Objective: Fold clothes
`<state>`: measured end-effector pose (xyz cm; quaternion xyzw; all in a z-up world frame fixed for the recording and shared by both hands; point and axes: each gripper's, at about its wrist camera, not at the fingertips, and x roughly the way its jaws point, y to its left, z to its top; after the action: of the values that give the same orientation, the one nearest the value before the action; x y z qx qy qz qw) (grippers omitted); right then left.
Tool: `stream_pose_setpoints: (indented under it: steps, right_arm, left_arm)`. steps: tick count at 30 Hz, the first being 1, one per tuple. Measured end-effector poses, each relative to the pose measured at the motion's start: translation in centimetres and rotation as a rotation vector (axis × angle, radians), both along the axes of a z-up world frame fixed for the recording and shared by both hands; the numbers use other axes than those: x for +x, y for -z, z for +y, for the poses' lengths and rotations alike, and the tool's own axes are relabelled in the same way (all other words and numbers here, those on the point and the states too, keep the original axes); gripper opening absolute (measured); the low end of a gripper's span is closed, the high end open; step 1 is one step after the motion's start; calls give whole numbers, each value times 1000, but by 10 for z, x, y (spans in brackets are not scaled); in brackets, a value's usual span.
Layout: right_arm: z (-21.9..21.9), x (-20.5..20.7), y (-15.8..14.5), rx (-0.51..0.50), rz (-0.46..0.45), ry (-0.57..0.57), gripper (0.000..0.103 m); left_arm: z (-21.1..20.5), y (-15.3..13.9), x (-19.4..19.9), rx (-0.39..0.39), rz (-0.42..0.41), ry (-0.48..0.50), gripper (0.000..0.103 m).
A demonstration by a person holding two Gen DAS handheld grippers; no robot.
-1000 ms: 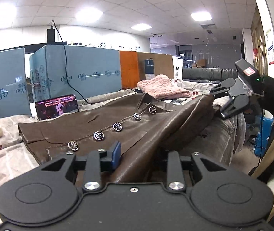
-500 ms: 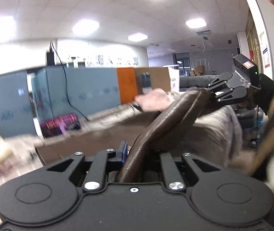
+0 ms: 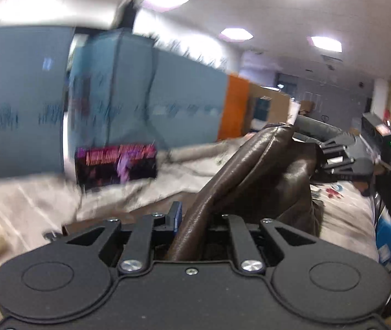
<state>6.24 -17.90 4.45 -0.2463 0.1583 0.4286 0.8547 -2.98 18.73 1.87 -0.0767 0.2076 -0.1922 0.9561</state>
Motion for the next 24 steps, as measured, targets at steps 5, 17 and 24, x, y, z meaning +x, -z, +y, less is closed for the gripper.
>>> stream_pose_setpoints:
  steps: [5, 17, 24]
  right_arm:
    - [11, 42, 28, 7, 136, 40, 11]
    - [-28, 62, 28, 237, 263, 155, 80]
    - [-69, 59, 13, 500, 379, 84, 87]
  left_arm:
    - [6, 29, 36, -35, 151, -97, 28]
    - [37, 32, 25, -151, 145, -174, 85]
    - [23, 35, 28, -30, 176, -206, 85]
